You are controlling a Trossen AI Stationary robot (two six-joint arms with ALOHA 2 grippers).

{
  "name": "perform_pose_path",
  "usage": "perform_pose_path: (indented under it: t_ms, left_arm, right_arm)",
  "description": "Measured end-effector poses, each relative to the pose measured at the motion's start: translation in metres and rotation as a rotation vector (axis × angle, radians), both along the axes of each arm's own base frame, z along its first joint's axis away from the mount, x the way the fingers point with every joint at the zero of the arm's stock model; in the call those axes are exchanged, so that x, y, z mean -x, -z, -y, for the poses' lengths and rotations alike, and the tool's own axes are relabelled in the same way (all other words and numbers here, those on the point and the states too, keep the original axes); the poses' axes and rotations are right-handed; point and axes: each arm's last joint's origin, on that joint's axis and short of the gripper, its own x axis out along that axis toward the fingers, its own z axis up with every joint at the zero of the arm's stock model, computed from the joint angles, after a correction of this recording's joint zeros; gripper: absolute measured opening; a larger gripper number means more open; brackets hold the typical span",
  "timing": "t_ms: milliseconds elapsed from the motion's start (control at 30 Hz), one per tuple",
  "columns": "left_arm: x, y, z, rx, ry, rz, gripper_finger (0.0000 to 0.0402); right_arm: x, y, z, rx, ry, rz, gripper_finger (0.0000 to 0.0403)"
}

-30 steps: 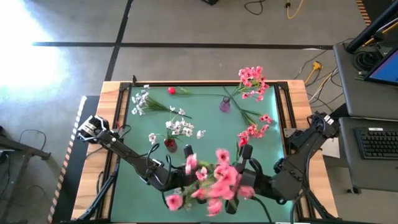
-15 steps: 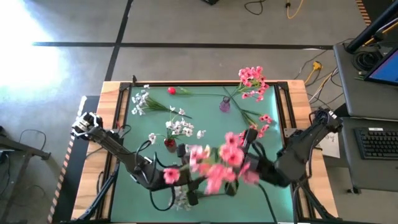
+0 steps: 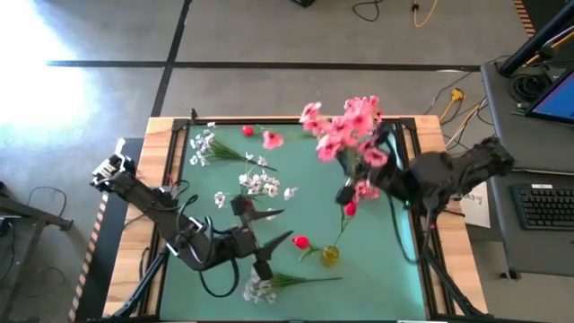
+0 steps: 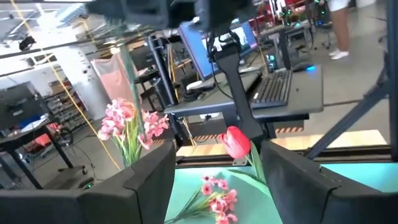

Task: Sort flowers into vase by color
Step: Put the left pink flower into the purple flower vase

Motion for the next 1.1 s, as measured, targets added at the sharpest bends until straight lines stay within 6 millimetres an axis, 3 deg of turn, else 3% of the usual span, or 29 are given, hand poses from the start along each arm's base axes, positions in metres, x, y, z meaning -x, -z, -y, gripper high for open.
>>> perform_pose_path:
  t_ms: [133,300,567,733,867,1100]
  left_arm:
    - [0.009,-0.006,-0.003,-0.01,0.01,-0.017,0.0219]
    - [0.016,-0.005,-0.002,-0.01,0.025,-0.048,0.022]
    - [0.021,0.001,0.003,0.023,0.043,-0.076,0.022]
    - [0.039,-0.01,0.011,0.036,0.132,-0.053,0.022]
    - [0.056,-0.022,0.01,0.048,0.169,-0.027,0.022]
    - [0.081,-0.012,0.001,0.078,0.209,0.009,0.022]
  right_arm:
    - [0.007,0.019,0.034,-0.035,0.015,0.006,0.0009]
    - [0.008,0.06,0.071,-0.085,0.069,0.021,0.0009]
    - [0.004,0.11,0.115,-0.128,0.179,0.054,0.0009]
    - [0.006,0.123,0.138,-0.144,0.26,0.042,0.0009]
    - [0.007,0.13,0.152,-0.195,0.209,0.061,0.0009]
    - [0.005,0.138,0.163,-0.226,0.213,0.058,0.0009]
